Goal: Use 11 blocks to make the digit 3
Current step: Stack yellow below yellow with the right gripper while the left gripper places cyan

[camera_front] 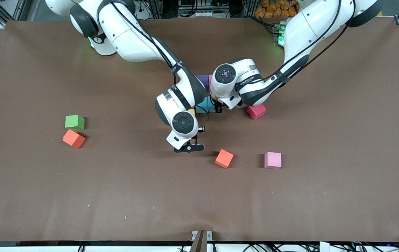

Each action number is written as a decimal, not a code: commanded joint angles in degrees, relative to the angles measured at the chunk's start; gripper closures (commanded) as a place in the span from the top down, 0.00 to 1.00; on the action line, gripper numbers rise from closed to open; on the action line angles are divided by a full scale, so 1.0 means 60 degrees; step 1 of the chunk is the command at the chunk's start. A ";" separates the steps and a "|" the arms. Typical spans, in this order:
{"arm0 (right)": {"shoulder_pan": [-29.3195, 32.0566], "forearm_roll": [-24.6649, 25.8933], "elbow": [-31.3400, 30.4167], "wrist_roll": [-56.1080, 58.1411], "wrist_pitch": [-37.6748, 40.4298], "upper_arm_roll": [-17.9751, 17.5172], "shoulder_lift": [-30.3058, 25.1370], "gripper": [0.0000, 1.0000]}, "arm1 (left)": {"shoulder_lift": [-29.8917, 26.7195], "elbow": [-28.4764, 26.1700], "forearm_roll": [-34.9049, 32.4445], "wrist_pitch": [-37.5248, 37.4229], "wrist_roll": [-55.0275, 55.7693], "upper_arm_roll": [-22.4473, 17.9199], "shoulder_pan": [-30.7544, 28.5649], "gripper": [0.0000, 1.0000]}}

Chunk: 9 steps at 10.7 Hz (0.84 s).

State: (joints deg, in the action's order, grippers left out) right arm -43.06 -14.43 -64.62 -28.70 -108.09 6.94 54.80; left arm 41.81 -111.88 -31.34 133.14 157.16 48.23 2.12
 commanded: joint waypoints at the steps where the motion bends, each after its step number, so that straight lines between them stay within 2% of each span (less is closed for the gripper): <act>1: -0.0045 0.0061 0.0267 -0.0241 0.0071 -0.0029 0.0154 0.02 | -0.0376 -0.0265 0.0009 0.0090 0.0966 0.0063 -0.0060 0.99; 4: -0.0060 0.0047 0.0267 -0.0256 0.0071 -0.0029 0.0154 0.03 | -0.0464 -0.0221 0.0009 0.0075 0.0980 0.0078 -0.0104 1.00; 5: -0.0060 0.0105 0.0267 -0.0241 0.0086 -0.0029 0.0154 0.28 | -0.0479 -0.0177 0.0009 0.0075 0.0965 0.0092 -0.0104 1.00; 6: -0.0060 0.0149 0.0267 -0.0241 0.0115 -0.0029 0.0140 0.99 | -0.0523 -0.0162 0.0023 0.0061 0.0979 0.0107 -0.0118 1.00; 9: -0.0016 0.0105 0.0267 -0.0256 0.0144 -0.0029 -0.0167 1.00 | -0.1194 -0.0148 0.0170 0.0061 0.0950 0.0296 -0.0307 1.00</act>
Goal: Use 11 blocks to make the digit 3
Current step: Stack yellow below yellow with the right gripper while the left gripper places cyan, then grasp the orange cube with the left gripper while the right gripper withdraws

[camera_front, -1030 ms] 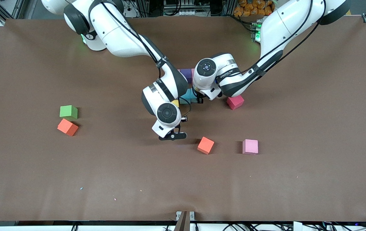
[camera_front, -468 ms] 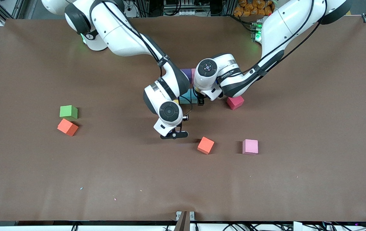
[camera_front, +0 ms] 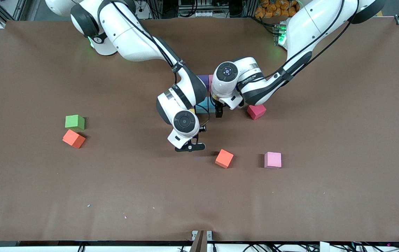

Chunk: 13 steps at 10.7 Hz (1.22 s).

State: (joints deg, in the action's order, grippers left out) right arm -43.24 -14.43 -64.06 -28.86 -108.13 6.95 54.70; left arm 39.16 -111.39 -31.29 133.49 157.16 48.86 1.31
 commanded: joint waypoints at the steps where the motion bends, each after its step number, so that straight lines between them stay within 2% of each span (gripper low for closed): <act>1: 0.0043 0.0119 0.0189 -0.0200 0.0150 -0.0017 -0.0297 1.00 | -0.0929 -0.0243 0.0161 -0.0012 0.0863 0.0627 -0.0610 1.00; 3: 0.0203 0.0105 0.0204 -0.0142 0.0165 0.0056 -0.0561 1.00 | -0.0974 -0.0243 0.0161 -0.0215 -0.0200 0.2146 -0.2464 1.00; 4: 0.0465 0.0090 0.0204 -0.0112 0.0179 0.0057 -0.0751 1.00 | -0.0974 -0.0185 0.0146 -0.0275 -0.0772 0.2546 -0.3098 1.00; 6: 0.1313 0.0134 0.0233 0.0483 0.0368 0.0057 -0.0972 1.00 | -0.0829 0.0514 0.0161 -0.0668 -0.2119 0.2594 -0.3499 1.00; 8: 0.2657 0.0105 0.0422 0.1860 0.1055 0.0028 -0.1147 1.00 | -0.0478 0.1495 0.0161 -0.1270 -0.3802 0.2245 -0.3515 1.00; 10: 0.3890 0.0148 0.0438 0.3163 0.1641 0.0057 -0.1483 1.00 | -0.0156 0.2272 0.0190 -0.1491 -0.5458 0.1543 -0.3456 1.00; 12: 0.4887 0.0192 0.0409 0.4422 0.2416 0.0101 -0.1820 1.00 | 0.0530 0.3529 0.0699 -0.1535 -0.6195 0.0461 -0.3136 1.00; 13: 0.5254 0.0425 0.0322 0.5082 0.2826 0.0188 -0.2127 1.00 | 0.0897 0.4203 0.0833 -0.1535 -0.6445 -0.0096 -0.2655 1.00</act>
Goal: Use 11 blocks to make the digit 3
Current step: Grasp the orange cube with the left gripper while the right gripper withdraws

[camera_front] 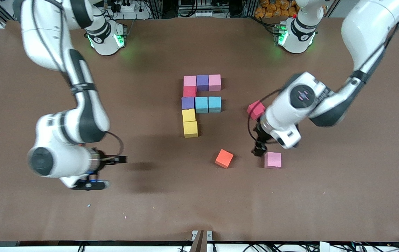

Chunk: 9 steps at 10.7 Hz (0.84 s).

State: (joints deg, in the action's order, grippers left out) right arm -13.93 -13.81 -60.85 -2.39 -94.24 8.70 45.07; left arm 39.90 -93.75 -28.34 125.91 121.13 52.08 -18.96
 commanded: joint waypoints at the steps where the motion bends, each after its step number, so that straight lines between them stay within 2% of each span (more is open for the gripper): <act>1: 0.0504 0.0832 -0.0359 0.1169 0.0965 -0.0001 -0.0698 1.00 | 0.0980 0.1821 0.0416 -0.0273 -0.0920 -0.1378 0.1569 1.00; 2: 0.0679 0.1156 -0.0491 0.1450 0.1216 0.0044 -0.0816 1.00 | 0.1156 0.2363 0.0489 -0.0273 -0.1302 -0.2285 0.2535 1.00; 3: 0.0840 0.1304 -0.1087 0.1641 0.1146 0.0044 -0.1136 1.00 | 0.1419 0.2833 0.0649 -0.0273 -0.1654 -0.3062 0.3371 1.00; 4: 0.0871 0.1393 -0.1789 0.1832 0.0972 0.0044 -0.1574 1.00 | 0.1668 0.3287 0.0912 -0.0273 -0.1918 -0.3534 0.3887 1.00; 5: 0.0828 0.1509 -0.2739 0.1848 0.0636 0.0044 -0.2202 1.00 | 0.1873 0.3553 0.0972 -0.0258 -0.2197 -0.3684 0.4240 1.00; 8: 0.0637 0.1613 -0.6413 0.1936 -0.0814 0.0015 -0.4705 1.00 | 0.2168 0.3848 0.0973 -0.0229 -0.2681 -0.3685 0.4696 1.00; 9: 0.0608 0.1744 -0.7237 0.1936 -0.0875 -0.0014 -0.5337 1.00 | 0.2226 0.3848 0.0973 -0.0229 -0.2958 -0.3685 0.4843 1.00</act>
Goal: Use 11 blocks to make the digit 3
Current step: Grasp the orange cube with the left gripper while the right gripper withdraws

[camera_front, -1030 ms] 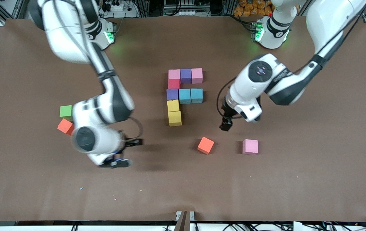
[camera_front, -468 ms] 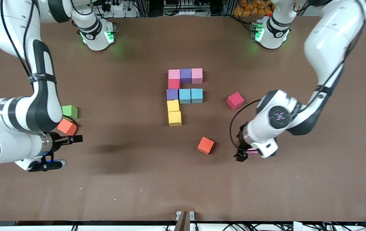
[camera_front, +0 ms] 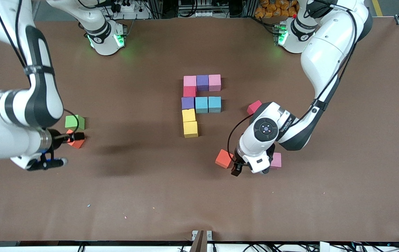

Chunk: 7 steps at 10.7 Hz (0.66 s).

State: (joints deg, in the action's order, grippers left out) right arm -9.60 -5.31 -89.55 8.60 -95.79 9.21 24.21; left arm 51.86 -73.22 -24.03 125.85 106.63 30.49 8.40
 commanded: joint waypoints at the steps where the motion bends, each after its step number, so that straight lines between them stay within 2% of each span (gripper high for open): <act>1: -0.0230 0.0502 -0.3216 0.0090 -0.0616 -0.0100 -0.2534 1.00 | 0.0306 0.0426 0.0255 -0.0217 -0.0704 -0.0086 0.0357 1.00; 3: -0.0261 0.0562 -0.3459 0.0105 -0.0398 -0.0100 -0.3097 1.00 | 0.0379 0.0426 0.0255 -0.0217 -0.0865 -0.0086 0.0475 1.00; 7: 0.0468 0.0635 -0.1325 0.0003 -0.0221 -0.0056 -0.2951 1.00 | 0.0614 0.0674 0.0255 -0.0217 -0.0969 -0.0101 0.0666 1.00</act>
State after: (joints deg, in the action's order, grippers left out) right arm -9.61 -2.45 -102.41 8.59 -98.04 9.22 6.30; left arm 54.34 -71.99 -24.00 125.79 102.54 30.47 11.34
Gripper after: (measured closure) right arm 0.000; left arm 0.000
